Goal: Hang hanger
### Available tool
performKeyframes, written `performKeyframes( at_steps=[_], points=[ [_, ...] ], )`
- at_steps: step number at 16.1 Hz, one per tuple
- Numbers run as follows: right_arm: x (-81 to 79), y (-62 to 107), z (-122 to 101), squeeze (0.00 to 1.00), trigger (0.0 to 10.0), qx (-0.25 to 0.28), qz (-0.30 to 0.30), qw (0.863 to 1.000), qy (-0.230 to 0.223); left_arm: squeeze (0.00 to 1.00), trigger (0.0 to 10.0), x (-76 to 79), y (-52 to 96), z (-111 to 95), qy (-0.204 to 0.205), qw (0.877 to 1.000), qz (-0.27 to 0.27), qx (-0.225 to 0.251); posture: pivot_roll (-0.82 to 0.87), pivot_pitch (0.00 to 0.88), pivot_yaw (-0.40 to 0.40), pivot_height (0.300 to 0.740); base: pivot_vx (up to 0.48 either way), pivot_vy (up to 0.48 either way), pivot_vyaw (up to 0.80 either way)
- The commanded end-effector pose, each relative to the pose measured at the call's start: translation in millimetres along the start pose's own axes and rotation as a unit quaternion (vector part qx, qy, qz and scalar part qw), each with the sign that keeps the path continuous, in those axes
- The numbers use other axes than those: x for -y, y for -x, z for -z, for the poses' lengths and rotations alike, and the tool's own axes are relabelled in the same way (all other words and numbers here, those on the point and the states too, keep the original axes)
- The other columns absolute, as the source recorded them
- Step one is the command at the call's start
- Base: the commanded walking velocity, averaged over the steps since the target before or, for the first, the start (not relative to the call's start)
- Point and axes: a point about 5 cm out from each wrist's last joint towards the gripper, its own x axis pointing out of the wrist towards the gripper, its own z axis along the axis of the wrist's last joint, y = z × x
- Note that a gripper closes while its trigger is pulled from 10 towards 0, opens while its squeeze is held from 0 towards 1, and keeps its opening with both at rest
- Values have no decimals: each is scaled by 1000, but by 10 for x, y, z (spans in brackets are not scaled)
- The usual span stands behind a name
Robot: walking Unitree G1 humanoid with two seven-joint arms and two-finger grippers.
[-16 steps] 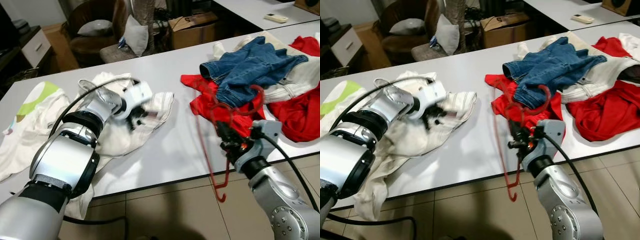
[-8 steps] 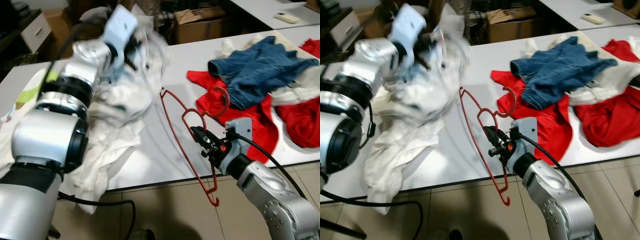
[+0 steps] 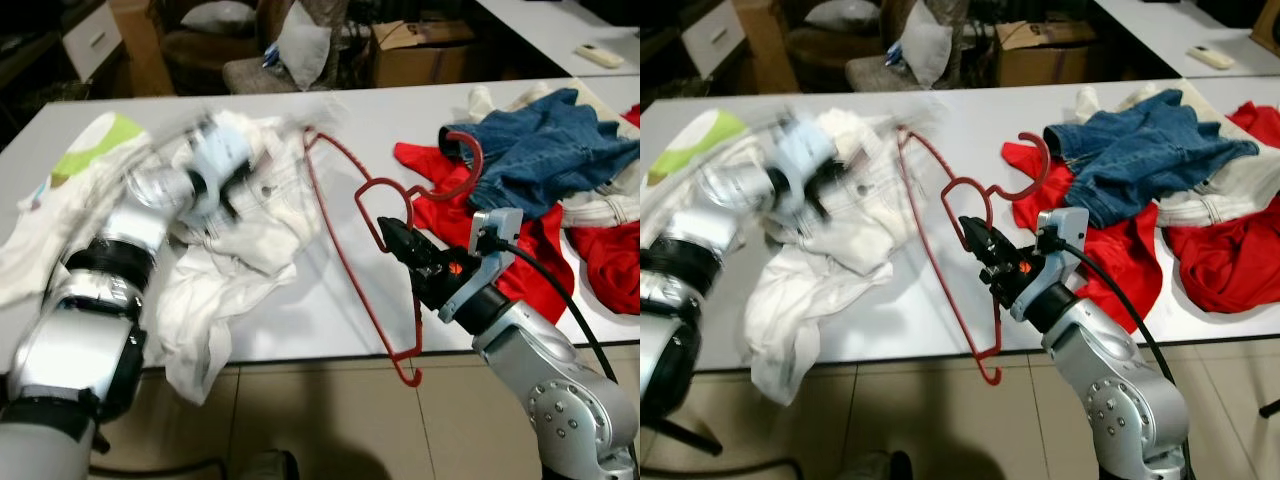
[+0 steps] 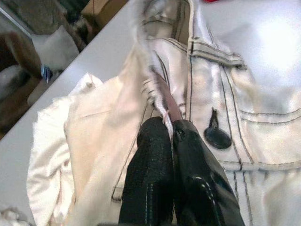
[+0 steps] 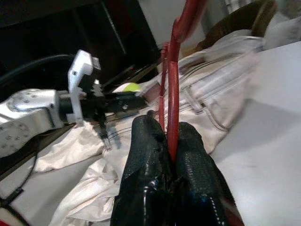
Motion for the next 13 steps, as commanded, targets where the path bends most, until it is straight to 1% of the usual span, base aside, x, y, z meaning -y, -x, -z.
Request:
performKeyframes(
  at_steps=[1, 2, 3, 4, 5, 6, 7, 8, 9, 10, 11, 12, 13],
  points=[
    [-27, -9, -64, 0, 10000, 9, -10, 1000, -1, 0, 2000, -72, 17, -232, -27, 999, -5, 33, -72, 0, 61, 740, 0, 0, 0],
    [-10, -18, -82, 0, 10000, 10, -6, 1000, 0, 0, 2078, -47, 9, -222, -28, 999, -4, 33, -74, 0, 62, 740, 0, 0, 0],
    [20, -19, -114, 0, 10000, 10, -1, 1000, 5, 0, 627, -36, 12, -233, -21, 999, -17, 41, -77, 0, 64, 740, 0, 0, 0],
    [33, -4, -120, 0, 10000, 2, -2, 1000, 8, 0, 0, -42, 40, -295, -6, 998, -30, 61, -80, 0, 66, 740, 0, 0, 0],
    [35, 1, -119, 0, 10000, -2, -3, 1000, 8, 0, 0, -42, 54, -316, -2, 997, -34, 67, -80, 0, 66, 740, 0, 0, 0],
    [60, 29, -11, 0, 10000, -58, 1, 998, 13, 0, 0, -13, 110, -425, -21, 995, -18, 93, -90, 0, 69, 740, 0, 0, 0],
    [72, 41, 31, 0, 10000, -78, 4, 997, 15, 0, 0, 1, 130, -461, -29, 994, -11, 100, -90, 0, 69, 740, 0, 0, 0],
    [104, 72, 155, 0, 10000, -129, 12, 992, 8, 0, 0, 32, 214, -560, -52, 992, -3, 112, -88, 0, 62, 740, 0, 0, 0],
    [125, 92, 216, 0, 10000, -151, 19, 988, 0, 0, 0, 25, 272, -617, -70, 991, -8, 115, -87, 0, 60, 740, 0, 0, 0],
    [125, 92, 216, 0, 10000, -151, 19, 988, 0, 0, 0, 25, 272, -617, -70, 991, -8, 115, -87, 0, 60, 740, 0, 0, 0],
    [142, 98, 242, 0, 10000, -160, 26, 987, -6, 0, 0, 15, 303, -643, -89, 990, -8, 113, -85, 0, 58, 740, 0, 0, 0],
    [209, 100, 308, 0, 10000, -189, 46, 981, -5, 0, 0, -68, 397, -721, -156, 983, -24, 97, -70, 0, 41, 740, 0, 0, 0],
    [229, 72, 289, 0, 10000, -193, 46, 980, 2, 0, 0, -292, 450, -768, -198, 973, -90, 77, -67, 0, 38, 740, 0, 0, 0]
  ],
)
